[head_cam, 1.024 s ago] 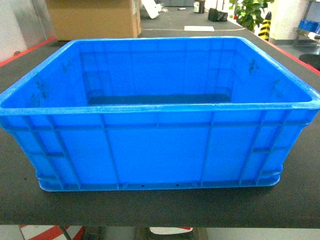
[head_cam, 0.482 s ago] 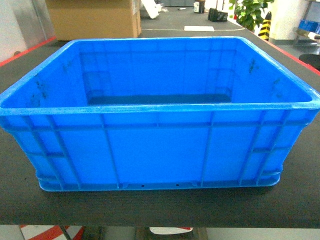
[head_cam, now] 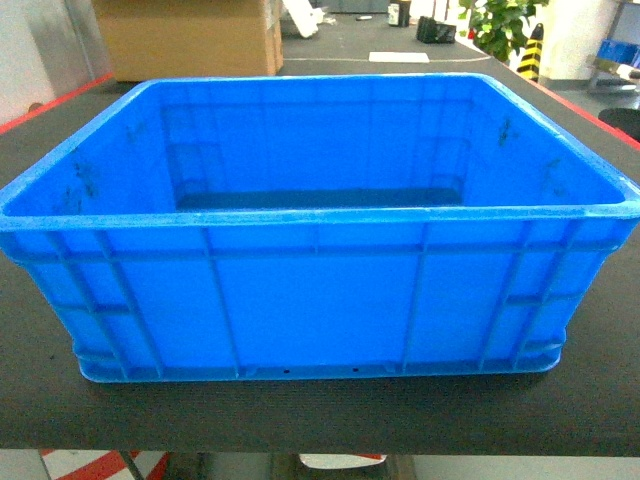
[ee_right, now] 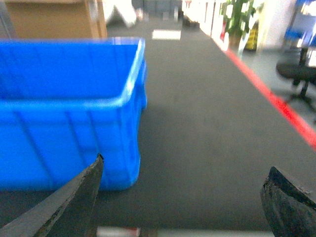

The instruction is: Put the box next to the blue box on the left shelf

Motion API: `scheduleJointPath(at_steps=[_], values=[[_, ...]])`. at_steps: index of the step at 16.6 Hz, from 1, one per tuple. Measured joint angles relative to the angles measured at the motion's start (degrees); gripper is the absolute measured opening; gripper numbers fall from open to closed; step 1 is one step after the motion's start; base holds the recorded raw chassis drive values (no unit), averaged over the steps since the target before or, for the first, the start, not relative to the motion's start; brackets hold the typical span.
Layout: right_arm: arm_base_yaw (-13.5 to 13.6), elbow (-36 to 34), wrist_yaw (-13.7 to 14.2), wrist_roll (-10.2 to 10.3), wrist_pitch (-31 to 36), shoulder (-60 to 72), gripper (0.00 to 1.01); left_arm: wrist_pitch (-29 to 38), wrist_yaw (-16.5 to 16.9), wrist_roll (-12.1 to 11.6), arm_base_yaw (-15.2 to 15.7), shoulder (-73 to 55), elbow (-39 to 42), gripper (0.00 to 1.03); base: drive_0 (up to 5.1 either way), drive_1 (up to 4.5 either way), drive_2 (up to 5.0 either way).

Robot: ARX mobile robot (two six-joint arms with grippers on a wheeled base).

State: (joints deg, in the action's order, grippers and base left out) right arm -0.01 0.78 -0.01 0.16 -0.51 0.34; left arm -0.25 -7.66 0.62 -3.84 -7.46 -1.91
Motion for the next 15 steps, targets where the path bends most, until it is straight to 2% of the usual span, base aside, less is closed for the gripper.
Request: scheduleJointPath(at_steps=[1, 2, 4, 5, 7, 8, 9, 11, 12, 15], values=[[-0.02, 2.34, -0.31, 1.05, -5.38, 4.7, 0.98, 4.92, 0.11, 0.0, -0.39, -5.57, -0.92, 0.98, 0.0, 0.0, 0.0], [-0.46, 4.9, -1.36, 2.97, -1.81, 13.46, 0.98, 12.07, 0.17, 0.0, -0.37, -13.4, -3.63, 0.98, 0.0, 0.0, 0.0], [0.98, 14.88, -2.23, 3.69, 12.41, 32.5, 0.98, 26.71, 3.17, 0.0, 1.31, -34.1, -14.58, 0.98, 0.0, 0.0, 0.0], [1.7, 21.14, -2.73, 3.72, 16.24, 42.32, 0.98, 27.56, 4.52, 0.44, 1.97, -44.09, -21.35, 0.98, 0.0, 0.0, 0.0], [2.78, 34.64, -3.67, 4.59, 13.35, 62.4, 0.98, 21.57, 5.42, 1.03, 2.27, -63.06, -36.17, 0.98, 0.0, 0.0, 0.0], [4.15, 41.22, -2.8, 4.76, 11.52, 71.67, 0.98, 18.16, 5.07, 1.07, 1.95, -70.47, -42.82, 0.98, 0.0, 0.0, 0.0], [5.18, 46.99, -2.95, 5.25, 8.96, 78.36, 0.98, 15.63, 4.98, 1.2, 1.62, -75.43, -47.67, 0.98, 0.0, 0.0, 0.0], [6.8, 57.05, -0.76, 6.01, 5.86, 90.42, 0.98, 9.92, 5.09, 1.53, 0.2, -83.03, -54.27, 0.98, 0.0, 0.0, 0.0], [7.3, 59.36, 0.07, 6.05, 4.61, 94.44, 0.98, 7.98, 5.09, 1.66, -0.15, -85.72, -55.21, 0.98, 0.0, 0.0, 0.0], [8.28, 60.19, 1.11, 6.25, 1.95, 100.1, 0.98, 4.46, 4.7, 2.19, -0.42, -90.6, -55.71, 0.98, 0.0, 0.0, 0.0]])
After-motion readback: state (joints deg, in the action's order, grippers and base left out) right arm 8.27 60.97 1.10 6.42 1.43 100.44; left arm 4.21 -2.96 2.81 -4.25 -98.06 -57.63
